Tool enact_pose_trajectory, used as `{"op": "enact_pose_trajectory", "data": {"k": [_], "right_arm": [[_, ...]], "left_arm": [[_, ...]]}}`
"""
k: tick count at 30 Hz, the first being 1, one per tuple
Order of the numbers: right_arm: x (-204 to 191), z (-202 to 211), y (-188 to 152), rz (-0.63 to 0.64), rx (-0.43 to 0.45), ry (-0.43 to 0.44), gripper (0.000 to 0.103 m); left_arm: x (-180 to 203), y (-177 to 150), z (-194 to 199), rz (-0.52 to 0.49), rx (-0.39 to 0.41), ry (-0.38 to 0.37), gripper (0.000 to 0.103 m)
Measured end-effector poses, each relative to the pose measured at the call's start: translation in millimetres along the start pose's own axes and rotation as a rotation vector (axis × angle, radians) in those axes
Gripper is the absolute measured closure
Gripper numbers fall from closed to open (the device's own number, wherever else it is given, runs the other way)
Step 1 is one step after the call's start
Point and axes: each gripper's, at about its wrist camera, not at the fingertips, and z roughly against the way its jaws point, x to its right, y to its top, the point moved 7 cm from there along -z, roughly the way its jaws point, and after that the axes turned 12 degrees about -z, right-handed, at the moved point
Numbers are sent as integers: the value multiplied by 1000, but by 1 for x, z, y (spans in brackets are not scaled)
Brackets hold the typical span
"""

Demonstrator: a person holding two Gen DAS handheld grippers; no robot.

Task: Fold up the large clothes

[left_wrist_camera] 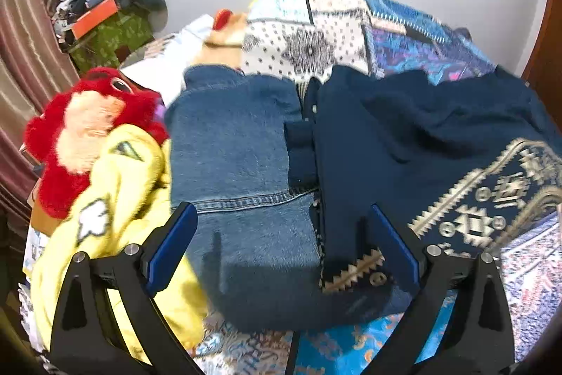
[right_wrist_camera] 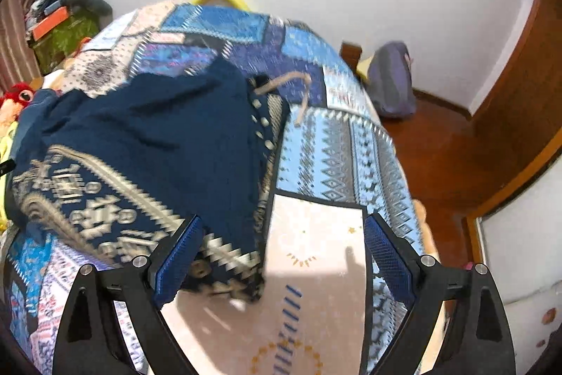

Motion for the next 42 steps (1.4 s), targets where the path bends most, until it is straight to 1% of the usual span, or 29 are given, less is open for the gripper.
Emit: {"op": "enact_pose_trajectory", "data": {"k": [2, 4, 7, 8, 11, 14, 16, 19, 21, 23, 25, 26, 27, 28, 29, 30, 32, 33, 34, 35, 36, 37, 38, 40, 42], "right_arm": [[-13, 17, 3, 18, 33, 16, 11], [-28, 36, 6, 43, 70, 35, 11], [-58, 62, 9, 79, 118, 83, 11], [-66, 67, 9, 86, 127, 98, 11], [-93, 81, 11, 99, 155, 149, 10], [-122, 84, 10, 111, 168, 197, 3], [-139, 78, 6, 130, 162, 216, 1], [-159, 50, -3, 168, 115, 219, 1], [-167, 23, -12, 180, 64, 206, 1], [-168, -5, -19, 180, 9, 189, 1], [-165, -31, -28, 166, -51, 180, 1], [-163, -41, -32, 143, -82, 201, 1], [-160, -48, -34, 108, -102, 229, 0], [-156, -51, -35, 62, -101, 270, 0], [-153, -51, -34, 41, -95, 291, 0], [-152, -50, -35, 42, -94, 306, 0], [-154, -49, -37, 77, -98, 299, 0], [-154, -48, -38, 94, -101, 292, 0], [-155, -46, -38, 103, -109, 285, 0], [-154, -45, -38, 105, -122, 281, 0], [-154, -44, -37, 102, -133, 280, 0], [-153, -43, -36, 94, -146, 279, 0], [-154, -43, -34, 85, -161, 274, 0], [-154, -39, -29, 65, -193, 262, 0], [-159, -32, -18, 56, -197, 278, 0]], "left_arm": [[0, 3, 17, 19, 30, -19, 4], [3, 6, 33, 41, 59, -55, 4], [15, 8, 52, 82, 92, -145, 4], [21, 6, 57, 107, 99, -190, 4], [36, 0, 58, 177, 95, -302, 4], [51, -11, 47, 244, 67, -395, 4], [60, -18, 35, 286, 37, -453, 4], [73, -32, 9, 374, -19, -538, 4], [78, -40, -9, 457, -58, -598, 4], [81, -46, -26, 551, -78, -648, 5], [85, -46, -37, 593, -82, -697, 10], [88, -44, -42, 604, -79, -716, 11], [90, -40, -46, 610, -67, -724, 11], [91, -35, -49, 612, -51, -728, 12], [90, -29, -51, 609, -32, -727, 14], [88, -22, -54, 615, -3, -713, 19], [80, -8, -63, 681, 72, -699, 21], [78, -4, -68, 712, 84, -690, 27], [75, -1, -73, 746, 95, -670, 36], [71, 3, -76, 766, 112, -636, 43], [68, 7, -78, 767, 123, -584, 60], [66, 11, -80, 747, 119, -541, 80], [63, 15, -80, 730, 114, -513, 82], [59, 20, -72, 731, 139, -511, 86], [53, 28, -57, 703, 168, -491, 87]]}}
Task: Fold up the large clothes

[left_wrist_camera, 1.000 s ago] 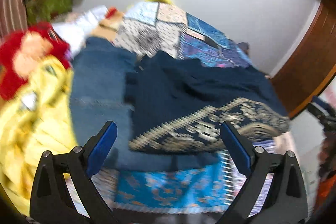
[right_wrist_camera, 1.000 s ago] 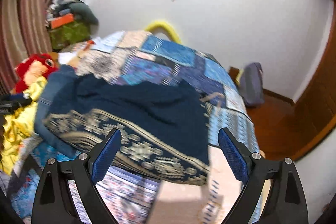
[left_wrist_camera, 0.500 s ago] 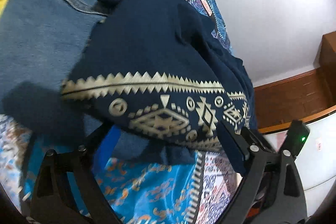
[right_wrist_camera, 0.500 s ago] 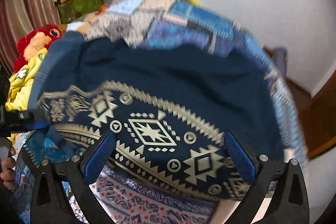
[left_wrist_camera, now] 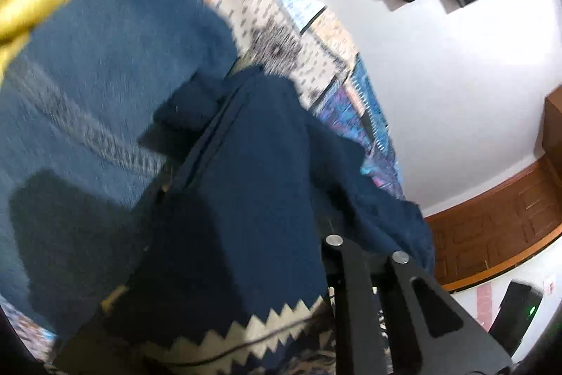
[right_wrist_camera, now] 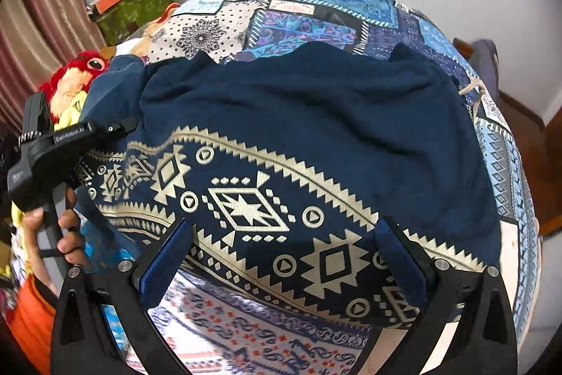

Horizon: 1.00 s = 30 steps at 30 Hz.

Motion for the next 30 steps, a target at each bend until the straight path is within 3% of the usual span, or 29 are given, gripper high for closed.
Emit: {"op": "enact_pose_trajectory", "data": {"k": [6, 9, 12, 15, 18, 20, 22, 27, 30], "right_arm": [[-34, 22, 34, -42, 133, 57, 0], [-51, -6, 30, -57, 94, 37, 0], [-70, -54, 6, -32, 3, 3, 0], [-78, -56, -5, 0, 117, -41, 0], [-75, -49, -6, 12, 22, 11, 0], [-63, -37, -8, -5, -100, 124, 0], [-34, -9, -9, -98, -94, 167, 0], [57, 55, -19, -233, 16, 70, 0], [115, 88, -33, -299, 66, -31, 0]], "left_arm": [[24, 39, 52, -159, 104, 97, 88], [43, 50, 70, -273, 143, 161, 88], [56, 50, 70, -335, 98, 167, 88], [73, 45, 57, -388, 66, 197, 88], [101, 42, 51, -417, 60, 166, 88], [122, 37, 47, -450, 60, 144, 88], [155, 30, 39, -502, 53, 126, 88], [235, -20, 7, -656, -16, 43, 88], [265, -68, -16, -755, -136, -38, 88]]}}
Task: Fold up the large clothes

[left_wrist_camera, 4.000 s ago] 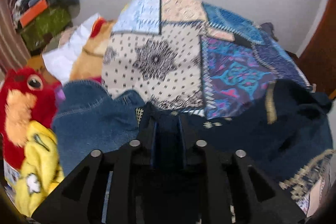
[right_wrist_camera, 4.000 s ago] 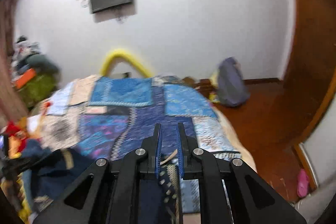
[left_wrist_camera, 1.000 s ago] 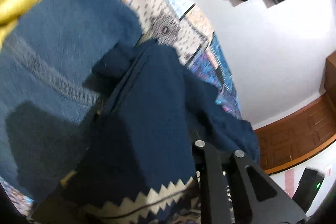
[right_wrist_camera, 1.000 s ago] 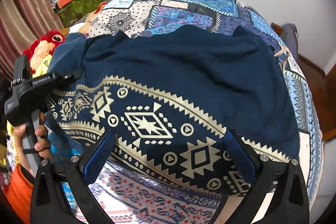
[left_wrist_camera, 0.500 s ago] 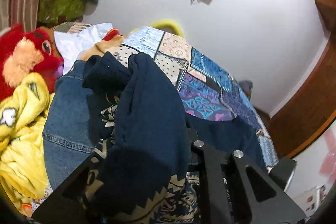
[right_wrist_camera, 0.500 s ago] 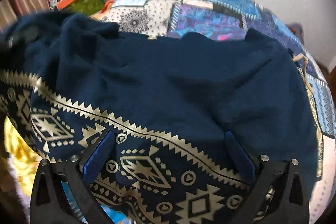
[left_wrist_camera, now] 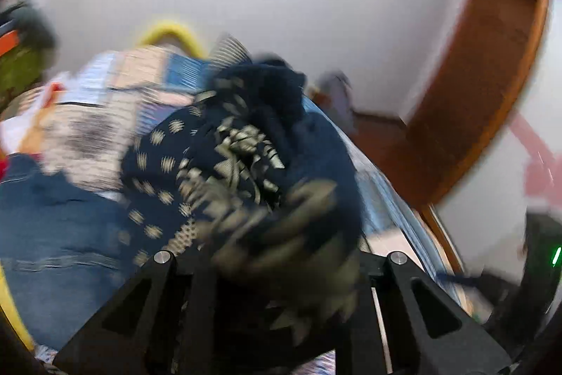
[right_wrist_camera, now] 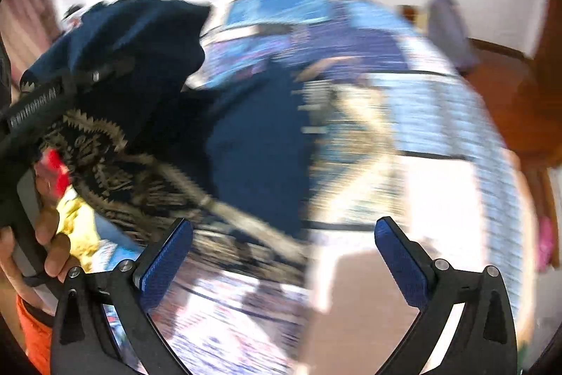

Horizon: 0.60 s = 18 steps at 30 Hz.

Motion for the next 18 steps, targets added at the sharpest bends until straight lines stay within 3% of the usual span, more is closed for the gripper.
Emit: {"op": "enact_pose_trajectory", "data": {"k": [2, 5, 8, 10, 12, 15, 18], "right_arm": [[26, 14, 2, -27, 15, -35, 0], [52, 34, -4, -62, 30, -53, 0], [61, 50, -5, -67, 53, -58, 0], [60, 58, -6, -58, 69, -48, 0], [55, 65, -6, -41, 83, -21, 0], [42, 73, -5, -18, 95, 23, 0], [26, 78, -2, -8, 110, 61, 0]], "left_arm": [[26, -21, -22, -68, -103, -55, 88], [40, -47, -34, -179, -191, -32, 83], [47, -56, -22, -234, -206, -44, 71], [56, -57, -10, -262, -207, -88, 51], [59, -62, 1, -287, -219, -122, 44], [65, -67, 24, -326, -234, -131, 41], [52, -63, 51, -305, -193, -129, 30]]}}
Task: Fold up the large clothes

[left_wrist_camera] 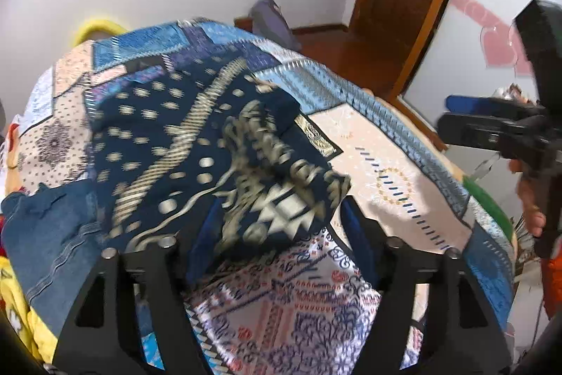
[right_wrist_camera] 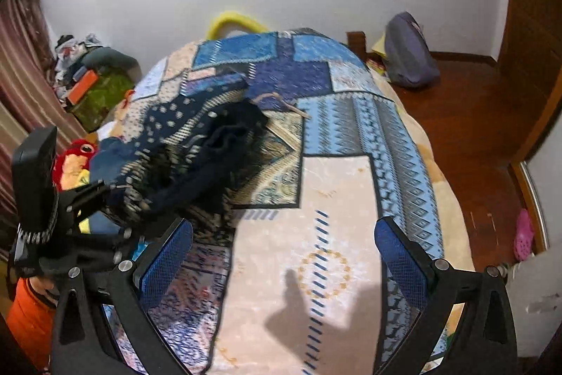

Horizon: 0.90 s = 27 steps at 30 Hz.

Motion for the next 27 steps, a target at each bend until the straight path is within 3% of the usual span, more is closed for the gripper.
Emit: {"op": "enact_pose_trajectory", "data": {"k": [4, 6, 11, 13, 15, 18, 20, 22, 24, 27], "right_arm": [[-26, -5, 5, 4, 2, 63, 0], [-44, -11, 9, 10, -10, 87, 0], [-95, -38, 15, 33, -45, 177, 0], [-112, -52, 12, 55, -80, 216, 0], [-121, -77, 7, 64, -139, 224, 0], [-111, -117, -3, 37, -224, 171, 0], [-92, -139, -10, 16, -260, 113, 0], [-63, -158, -19, 12, -293, 22, 0], [-44, -165, -31, 4, -338, 63, 0], [-29, -152, -34, 14, -311, 79, 0]], "left_arm": [[-36, 0, 41, 62, 96, 70, 11], [-58, -1, 56, 79, 123, 121, 10], [-116, -11, 52, 129, 87, 276, 10], [-130, -20, 43, 174, 65, 262, 10], [-138, -32, 23, 232, 38, 196, 10], [-136, -55, -19, 248, -68, 100, 9], [-133, -68, -36, 228, -104, 88, 8], [-130, -78, -44, 224, -102, 86, 4], [-127, -85, -42, 239, -86, 62, 4], [-123, -87, -31, 235, -69, 78, 4]]}}
